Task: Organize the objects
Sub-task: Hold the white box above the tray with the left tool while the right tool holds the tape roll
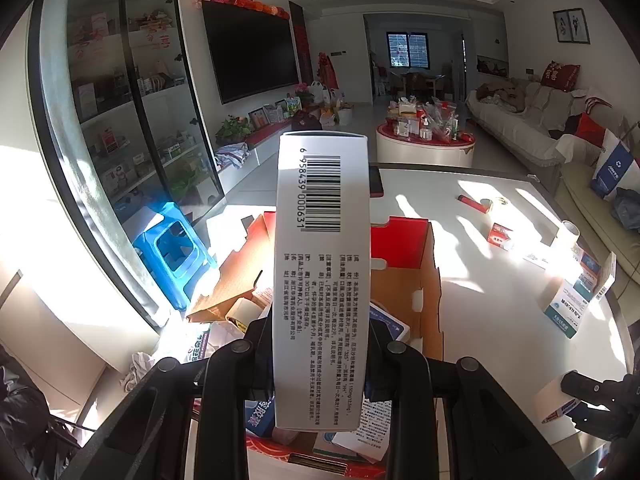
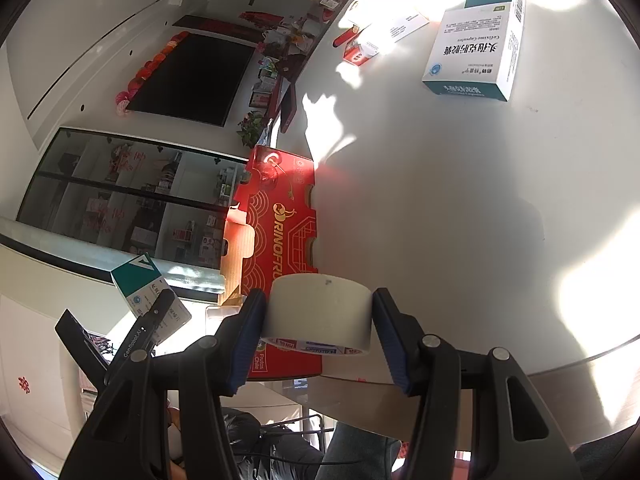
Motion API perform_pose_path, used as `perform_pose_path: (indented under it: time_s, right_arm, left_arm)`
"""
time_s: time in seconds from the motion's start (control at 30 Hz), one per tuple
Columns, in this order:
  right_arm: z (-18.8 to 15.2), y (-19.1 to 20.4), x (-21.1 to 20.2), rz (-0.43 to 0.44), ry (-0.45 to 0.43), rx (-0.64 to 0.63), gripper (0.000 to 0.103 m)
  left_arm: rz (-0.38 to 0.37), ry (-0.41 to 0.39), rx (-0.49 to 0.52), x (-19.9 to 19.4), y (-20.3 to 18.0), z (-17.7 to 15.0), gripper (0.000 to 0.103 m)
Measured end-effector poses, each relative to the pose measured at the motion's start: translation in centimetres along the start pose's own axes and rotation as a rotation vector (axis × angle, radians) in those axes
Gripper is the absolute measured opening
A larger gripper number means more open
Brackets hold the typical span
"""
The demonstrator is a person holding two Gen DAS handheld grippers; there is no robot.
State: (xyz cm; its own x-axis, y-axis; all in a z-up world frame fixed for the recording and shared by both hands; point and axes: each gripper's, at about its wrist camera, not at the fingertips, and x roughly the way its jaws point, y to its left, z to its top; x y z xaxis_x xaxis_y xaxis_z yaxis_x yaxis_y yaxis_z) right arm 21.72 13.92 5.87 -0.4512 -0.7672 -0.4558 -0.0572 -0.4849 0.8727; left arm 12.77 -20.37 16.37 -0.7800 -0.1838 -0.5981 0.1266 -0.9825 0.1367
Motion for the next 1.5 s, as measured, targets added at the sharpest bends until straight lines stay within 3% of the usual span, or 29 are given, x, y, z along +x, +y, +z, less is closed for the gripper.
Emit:
perform_pose_path:
  time_s: [1.5]
  right_arm:
    - [-0.04,0.45,0.93,0.003,0.017,0.000,0.054]
  left_arm:
    - [0.000,0.004,-0.001,-0.14,0.74,-0.13,0.031]
